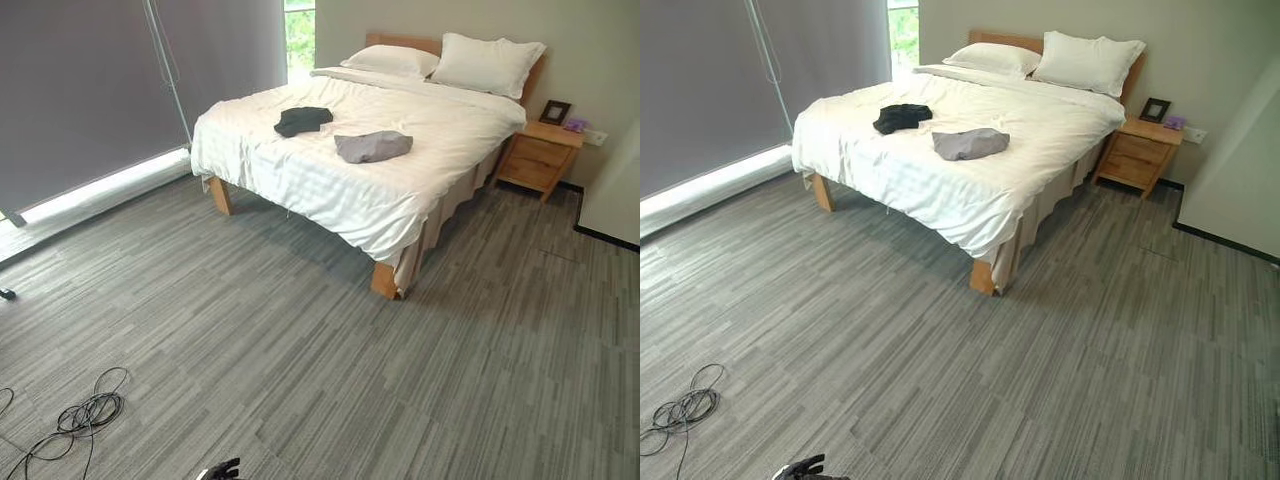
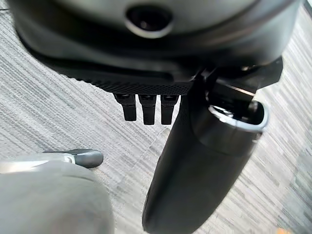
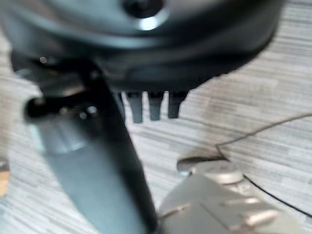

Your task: Pick up bed clothes into laundry basket.

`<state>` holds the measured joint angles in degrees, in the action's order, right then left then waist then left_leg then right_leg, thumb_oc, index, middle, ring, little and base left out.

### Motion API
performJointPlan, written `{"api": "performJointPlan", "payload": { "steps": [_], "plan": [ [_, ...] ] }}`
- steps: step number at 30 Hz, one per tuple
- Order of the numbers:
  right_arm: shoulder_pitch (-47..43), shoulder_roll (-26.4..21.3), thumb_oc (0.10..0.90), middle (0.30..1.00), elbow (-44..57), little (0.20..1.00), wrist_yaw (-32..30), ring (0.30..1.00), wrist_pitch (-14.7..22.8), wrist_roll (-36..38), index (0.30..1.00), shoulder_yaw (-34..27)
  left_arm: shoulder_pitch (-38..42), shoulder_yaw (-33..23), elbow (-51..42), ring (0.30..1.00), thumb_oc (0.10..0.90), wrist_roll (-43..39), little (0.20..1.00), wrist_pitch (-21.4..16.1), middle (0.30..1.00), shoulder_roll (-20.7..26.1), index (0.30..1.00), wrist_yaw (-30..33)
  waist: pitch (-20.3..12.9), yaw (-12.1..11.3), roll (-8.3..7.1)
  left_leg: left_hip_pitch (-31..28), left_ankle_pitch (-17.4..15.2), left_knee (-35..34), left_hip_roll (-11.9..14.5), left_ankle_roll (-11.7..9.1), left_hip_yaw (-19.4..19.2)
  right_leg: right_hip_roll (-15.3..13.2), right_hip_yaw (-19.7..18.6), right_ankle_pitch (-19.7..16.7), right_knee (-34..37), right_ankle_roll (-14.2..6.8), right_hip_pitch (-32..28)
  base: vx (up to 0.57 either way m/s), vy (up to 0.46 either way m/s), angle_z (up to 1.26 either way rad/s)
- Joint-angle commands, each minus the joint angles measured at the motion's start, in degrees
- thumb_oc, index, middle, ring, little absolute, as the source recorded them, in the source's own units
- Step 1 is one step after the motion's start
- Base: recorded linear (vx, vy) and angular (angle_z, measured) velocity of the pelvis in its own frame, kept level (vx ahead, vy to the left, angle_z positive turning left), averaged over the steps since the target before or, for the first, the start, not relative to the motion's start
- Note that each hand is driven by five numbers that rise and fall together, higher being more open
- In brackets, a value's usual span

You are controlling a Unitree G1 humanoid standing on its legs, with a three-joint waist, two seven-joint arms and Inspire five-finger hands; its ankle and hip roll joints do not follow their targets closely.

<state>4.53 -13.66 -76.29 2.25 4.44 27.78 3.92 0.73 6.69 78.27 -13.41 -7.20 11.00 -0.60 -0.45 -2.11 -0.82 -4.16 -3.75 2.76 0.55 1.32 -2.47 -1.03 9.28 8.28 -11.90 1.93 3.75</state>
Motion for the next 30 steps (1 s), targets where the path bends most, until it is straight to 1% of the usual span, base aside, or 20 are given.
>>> {"api": "performJointPlan", "payload": {
  "steps": [1,2,4,5,6,7,8,9,10,11,12,13,14,15,18,23,25,27,28,30],
  "plan": [
    [-4.9,-2.5,0.800,0.900,-2.1,0.900,0.0,0.900,1.9,2.6,0.900,-1.7,3.2,-1.2,-2.5,0.900,0.800,-2.2,0.900,-2.8,0.900,3.3,0.900,0.5,-0.8,0.1,-2.10,1.3,3.4,-5.0,0.4,-1.8,1.5,-5.1,-0.9,-6.6,14.0,-8.1,-9.6,0.05,0.035,-0.09],
    [-4.9,-2.5,0.800,0.900,-2.2,0.900,0.0,0.900,1.9,2.6,0.900,-1.7,3.2,-1.2,-2.6,0.900,0.800,-2.2,0.900,-2.8,0.900,3.3,0.900,0.5,-0.8,0.0,-2.10,1.3,3.4,-4.9,0.4,-1.8,1.5,-5.1,-0.9,-6.6,14.0,-8.1,-9.6,0.03,0.028,-0.08],
    [-8.7,-4.2,0.800,0.900,1.9,0.900,-1.5,0.900,2.8,6.0,0.900,-2.6,7.0,-0.4,-5.9,0.900,0.800,-4.1,0.900,-3.0,0.900,6.7,0.900,0.8,-0.8,0.3,-1.93,1.3,3.5,-5.0,0.5,-1.9,1.3,-5.1,-1.0,-6.8,13.9,-8.2,-9.4,-0.01,0.016,-0.07],
    [-11.0,-5.6,0.800,0.900,5.5,0.900,-2.0,0.900,3.2,7.8,0.900,-2.6,9.6,0.7,-10.2,0.900,0.800,-4.5,0.900,-3.3,0.900,9.4,0.900,1.7,-0.5,0.2,-1.86,1.1,3.5,-5.1,0.5,-1.9,1.2,-5.0,-1.2,-6.8,13.9,-8.3,-9.5,-0.03,0.016,-0.07],
    [-11.8,-6.0,0.800,0.900,7.8,0.900,-2.6,0.900,3.6,7.5,0.900,-2.1,10.6,1.0,-12.9,0.900,0.800,-4.8,0.900,-3.2,0.900,10.4,0.900,2.1,-0.5,0.2,-1.78,1.2,3.5,-5.0,0.4,-1.9,1.2,-5.0,-1.1,-6.9,13.9,-8.3,-9.4,-0.05,0.018,-0.07],
    [-12.8,-7.7,0.800,0.900,15.6,0.900,-2.8,0.900,3.9,8.1,0.900,-2.0,12.5,1.2,-19.9,0.900,0.800,-5.0,0.900,-3.4,0.900,13.1,0.900,3.7,-0.1,0.1,-1.69,1.5,3.6,-4.9,0.4,-1.9,1.2,-5.1,-1.1,-7.1,13.8,-8.4,-9.1,-0.05,0.014,-0.02],
    [-13.4,-8.7,0.800,0.900,20.4,0.900,-3.4,0.900,4.3,8.2,0.900,-2.0,13.0,1.4,-25.3,0.900,0.800,-5.3,0.900,-3.5,0.900,14.8,0.900,3.9,0.0,0.0,-1.67,1.6,3.7,-4.8,0.3,-1.9,1.3,-5.1,-1.1,-7.1,13.7,-8.4,-9.0,-0.03,0.012,-0.01],
    [-13.3,-8.7,0.800,0.900,20.6,0.900,-3.5,0.900,4.2,8.1,0.900,-2.0,12.8,1.4,-25.5,0.900,0.800,-5.3,0.900,-3.4,0.900,14.8,0.900,3.9,0.0,0.0,-1.69,1.5,3.6,-4.8,0.3,-1.9,1.3,-5.1,-1.1,-7.0,13.7,-8.4,-9.1,-0.03,0.014,0.04],
    [-13.0,-10.8,0.800,0.900,32.0,0.900,-3.5,0.900,4.6,7.6,0.900,-2.4,12.1,0.1,-36.7,0.900,0.800,-7.1,0.900,-3.2,0.900,17.6,0.900,4.6,0.2,-0.1,-1.62,1.7,3.7,-4.7,0.2,-1.9,1.3,-5.2,-1.0,-7.1,13.6,-8.5,-8.9,-0.02,0.014,0.06],
    [-12.3,-11.2,0.800,0.900,35.7,0.900,-4.3,0.900,4.6,5.9,0.900,-2.5,11.4,-0.4,-40.0,0.900,0.800,-6.7,0.900,-3.0,0.900,18.0,0.900,5.0,0.2,-0.1,-1.62,1.8,3.7,-4.6,0.2,-1.8,1.4,-5.2,-0.9,-7.1,13.5,-8.5,-8.9,0.00,0.000,0.00],
    [-10.4,-12.4,0.800,0.900,45.5,0.900,-4.5,0.900,4.6,1.3,0.900,-3.3,9.6,-2.4,-47.5,0.900,0.800,-4.8,0.900,-2.9,0.900,19.0,0.900,5.7,0.2,-0.2,-1.71,1.9,3.5,-4.6,0.0,-1.7,1.4,-5.3,-0.8,-7.1,13.5,-8.6,-8.9,0.00,0.000,0.00],
    [-8.9,-12.8,0.800,0.900,50.5,0.900,-4.3,0.900,4.7,-1.6,0.900,-4.0,7.8,-4.1,-51.8,0.900,0.800,-4.2,0.900,-3.2,0.900,18.8,0.900,6.1,0.3,-0.2,-1.77,1.9,3.4,-4.7,-0.1,-1.6,1.5,-5.4,-0.9,-7.0,13.5,-8.6,-8.9,0.00,0.000,0.00],
    [-8.6,-12.8,0.800,0.900,50.8,0.900,-4.4,0.900,4.5,-1.7,0.900,-4.0,7.5,-4.2,-52.1,0.900,0.800,-4.1,0.900,-3.0,0.900,18.8,0.900,6.1,0.2,-0.2,-1.75,1.8,3.4,-4.7,-0.1,-1.6,1.5,-5.4,-0.9,-7.0,13.5,-8.7,-8.9,0.00,0.000,0.00],
    [-6.8,-12.5,0.800,0.900,53.3,0.900,-4.7,0.900,5.0,-4.0,0.900,-5.2,5.5,-5.6,-54.7,0.900,0.800,-3.5,0.900,-3.3,0.900,17.3,0.900,6.9,0.1,-0.2,-1.76,1.7,3.3,-4.8,-0.2,-1.5,1.5,-5.5,-0.8,-6.9,13.6,-8.7,-9.0,0.03,0.023,-0.02],
    [-5.5,-11.6,0.800,0.900,54.5,0.900,-4.9,0.900,4.2,-8.2,0.900,-4.3,2.9,-7.1,-56.6,0.900,0.800,-6.4,0.900,-3.3,0.900,13.6,0.900,7.4,0.3,-0.4,-2.00,1.6,3.1,-4.9,-0.4,-1.3,1.4,-5.7,-1.0,-6.9,13.8,-8.7,-9.2,0.04,0.023,-0.02],
    [-5.3,-9.6,0.800,0.900,54.5,0.900,-4.4,0.900,4.1,-7.9,0.900,-2.7,0.7,-8.2,-55.1,0.900,0.800,-13.0,0.900,-3.8,0.900,10.4,0.900,6.2,0.7,-0.7,-2.36,2.2,2.6,-4.2,-0.7,-1.0,1.2,-6.0,-1.2,-7.3,14.4,-9.0,-8.9,0.03,0.022,-0.03],
    [-5.5,-9.5,0.800,0.900,54.9,0.900,-4.4,0.900,4.1,-7.9,0.900,-2.4,0.6,-8.6,-55.1,0.900,0.800,-13.5,0.900,-4.0,0.900,10.2,0.900,6.5,0.8,-0.8,-2.42,2.6,2.4,-3.9,-0.9,-0.9,1.1,-6.2,-1.3,-7.5,14.5,-9.1,-8.7,0.03,0.052,-0.12],
    [-6.6,-9.1,0.800,0.900,55.1,0.900,-4.9,0.900,4.5,-7.2,0.900,-2.2,0.5,-9.5,-56.8,0.900,0.800,-13.7,0.900,-4.5,0.900,10.3,0.900,7.5,1.5,-1.1,-2.47,3.9,1.6,-2.4,-1.6,-0.3,0.8,-7.1,-1.8,-7.8,14.2,-9.7,-8.0,0.03,0.125,-0.16],
    [-7.8,-9.1,0.800,0.900,55.1,0.900,-5.0,0.900,4.8,-6.9,0.900,-1.9,0.9,-9.9,-57.3,0.900,0.800,-13.1,0.900,-4.8,0.900,11.1,0.900,7.9,1.8,-1.4,-2.30,4.9,0.7,-1.1,-2.3,0.2,0.5,-7.9,-2.2,-7.7,12.8,-10.3,-6.9,0.02,0.123,-0.07],
    [-8.1,-9.3,0.800,0.900,55.1,0.900,-5.0,0.900,4.9,-6.8,0.900,-1.9,1.2,-9.9,-58.1,0.900,0.800,-12.5,0.900,-4.8,0.900,11.7,0.900,8.0,2.1,-1.5,-2.18,5.4,0.1,-0.3,-2.7,0.7,0.6,-8.5,-2.6,-7.3,11.0,-10.5,-6.2,0.03,0.101,-0.08]
  ]
}}
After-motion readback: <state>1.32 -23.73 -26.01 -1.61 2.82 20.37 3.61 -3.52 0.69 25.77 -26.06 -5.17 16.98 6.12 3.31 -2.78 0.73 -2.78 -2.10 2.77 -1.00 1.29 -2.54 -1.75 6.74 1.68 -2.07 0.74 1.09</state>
